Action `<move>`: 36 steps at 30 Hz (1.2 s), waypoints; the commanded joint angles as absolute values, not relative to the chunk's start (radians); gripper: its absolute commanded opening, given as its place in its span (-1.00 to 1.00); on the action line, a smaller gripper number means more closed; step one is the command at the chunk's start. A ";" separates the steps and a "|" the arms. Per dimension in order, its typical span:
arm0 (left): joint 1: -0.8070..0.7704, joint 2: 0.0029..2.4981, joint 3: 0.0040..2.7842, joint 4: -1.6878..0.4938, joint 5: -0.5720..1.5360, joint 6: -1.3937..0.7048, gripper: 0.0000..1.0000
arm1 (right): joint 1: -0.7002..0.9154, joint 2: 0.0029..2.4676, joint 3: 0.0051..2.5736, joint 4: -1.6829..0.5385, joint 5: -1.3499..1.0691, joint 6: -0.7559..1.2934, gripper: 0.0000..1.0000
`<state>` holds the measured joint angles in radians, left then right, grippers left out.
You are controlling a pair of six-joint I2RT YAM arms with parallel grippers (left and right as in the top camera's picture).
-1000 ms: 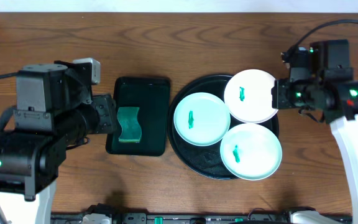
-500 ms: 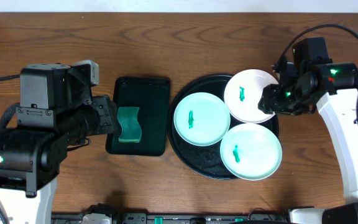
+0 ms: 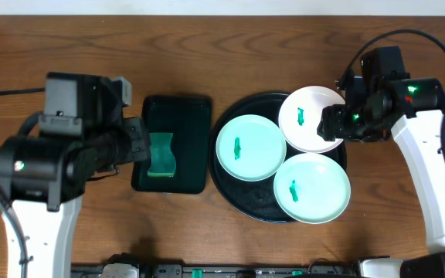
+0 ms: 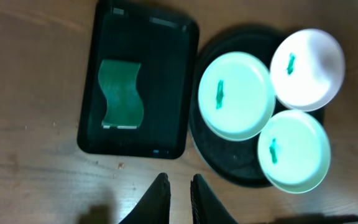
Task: Clean dirty plates on tray and stack at the side
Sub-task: 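Move the right gripper over the pink plate's near rim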
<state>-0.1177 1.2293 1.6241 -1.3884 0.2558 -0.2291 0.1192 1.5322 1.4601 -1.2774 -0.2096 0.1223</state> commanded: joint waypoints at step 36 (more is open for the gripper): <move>-0.112 1.321 1.487 -1.258 0.111 -0.231 -0.15 | 0.328 1.530 1.108 -0.635 -0.027 0.340 0.98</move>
<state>-0.1177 1.3159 1.4933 -1.2823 0.1417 -0.2295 0.3202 1.5322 1.1282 -0.6754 -0.0433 0.3325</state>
